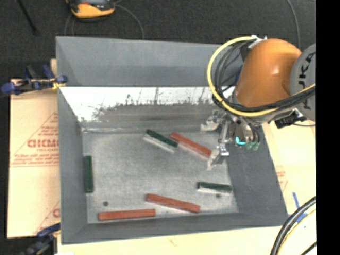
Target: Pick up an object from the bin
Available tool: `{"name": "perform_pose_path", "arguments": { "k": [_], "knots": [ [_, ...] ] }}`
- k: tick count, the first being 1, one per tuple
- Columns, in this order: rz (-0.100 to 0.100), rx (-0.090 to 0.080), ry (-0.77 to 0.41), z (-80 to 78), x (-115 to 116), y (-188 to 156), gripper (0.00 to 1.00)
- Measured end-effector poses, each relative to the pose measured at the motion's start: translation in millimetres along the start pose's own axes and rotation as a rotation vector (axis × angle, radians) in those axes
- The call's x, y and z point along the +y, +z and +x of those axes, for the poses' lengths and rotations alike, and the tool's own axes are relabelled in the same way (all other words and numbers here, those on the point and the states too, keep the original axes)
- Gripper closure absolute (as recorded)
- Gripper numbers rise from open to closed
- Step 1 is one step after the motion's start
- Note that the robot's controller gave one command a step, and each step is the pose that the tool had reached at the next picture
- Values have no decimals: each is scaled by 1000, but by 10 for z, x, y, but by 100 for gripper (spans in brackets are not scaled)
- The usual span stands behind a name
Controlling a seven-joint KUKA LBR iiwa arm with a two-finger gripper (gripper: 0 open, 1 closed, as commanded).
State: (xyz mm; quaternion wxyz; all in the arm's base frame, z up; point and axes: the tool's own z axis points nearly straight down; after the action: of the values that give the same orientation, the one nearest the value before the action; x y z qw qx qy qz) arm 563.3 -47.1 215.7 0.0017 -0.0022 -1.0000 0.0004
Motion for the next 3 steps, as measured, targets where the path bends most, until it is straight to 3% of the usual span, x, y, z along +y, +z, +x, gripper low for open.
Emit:
{"name": "perform_pose_path", "arguments": {
  "k": [1, 2, 3],
  "knots": [
    [1, -8, -1, -14, -1, -44, 0],
    [-1, -9, 67, -211, -260, 1300, 100],
    [-1, -8, 67, -210, -260, 1301, 100]
  ]
}}
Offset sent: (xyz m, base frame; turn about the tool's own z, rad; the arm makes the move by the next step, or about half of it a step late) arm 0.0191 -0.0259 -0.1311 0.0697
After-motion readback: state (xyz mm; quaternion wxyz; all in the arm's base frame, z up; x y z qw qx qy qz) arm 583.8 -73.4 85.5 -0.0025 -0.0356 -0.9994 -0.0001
